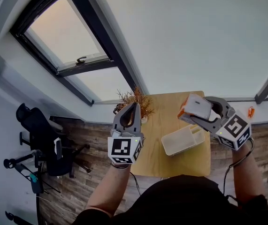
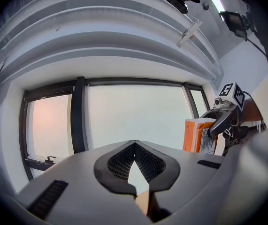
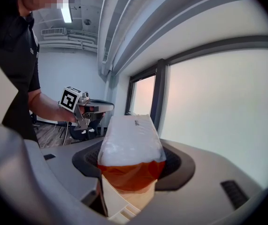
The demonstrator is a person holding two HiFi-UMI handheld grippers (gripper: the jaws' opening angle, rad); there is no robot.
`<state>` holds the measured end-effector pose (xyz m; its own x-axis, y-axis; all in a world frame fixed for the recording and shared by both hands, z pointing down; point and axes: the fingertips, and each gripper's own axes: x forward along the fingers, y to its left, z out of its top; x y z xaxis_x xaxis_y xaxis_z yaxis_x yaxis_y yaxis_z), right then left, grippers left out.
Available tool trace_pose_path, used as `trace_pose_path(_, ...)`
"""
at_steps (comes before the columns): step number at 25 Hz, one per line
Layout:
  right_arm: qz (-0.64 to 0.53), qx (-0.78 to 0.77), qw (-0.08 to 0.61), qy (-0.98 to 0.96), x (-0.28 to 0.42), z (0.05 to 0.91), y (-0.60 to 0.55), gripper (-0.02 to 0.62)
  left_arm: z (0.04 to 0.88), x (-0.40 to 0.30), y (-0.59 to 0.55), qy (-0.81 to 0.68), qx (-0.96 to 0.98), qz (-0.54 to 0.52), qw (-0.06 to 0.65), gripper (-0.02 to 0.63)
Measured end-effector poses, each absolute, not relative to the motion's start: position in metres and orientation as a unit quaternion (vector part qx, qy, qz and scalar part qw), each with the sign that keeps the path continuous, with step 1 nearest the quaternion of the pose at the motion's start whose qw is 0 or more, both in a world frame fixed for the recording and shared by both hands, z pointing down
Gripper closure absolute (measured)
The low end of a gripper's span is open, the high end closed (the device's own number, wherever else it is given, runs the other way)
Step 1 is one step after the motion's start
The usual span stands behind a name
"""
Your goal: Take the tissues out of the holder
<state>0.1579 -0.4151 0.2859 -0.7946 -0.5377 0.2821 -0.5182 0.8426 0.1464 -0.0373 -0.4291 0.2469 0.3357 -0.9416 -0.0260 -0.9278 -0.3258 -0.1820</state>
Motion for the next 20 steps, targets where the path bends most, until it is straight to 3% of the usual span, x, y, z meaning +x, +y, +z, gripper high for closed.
trace_pose_path(5, -0.011, 0.291, 0.126, -0.948, 0.161, 0.283, -0.417, 0.311, 0.245, -0.035, -0.427, 0.568, -0.817, -0.048, 0.086, 0.601)
trace_pose_path(20, -0.033, 0.285, 0.136, -0.948, 0.163, 0.290, -0.420, 0.311, 0.232, -0.049, -0.423, 0.580, -0.808, -0.051, 0.096, 0.601)
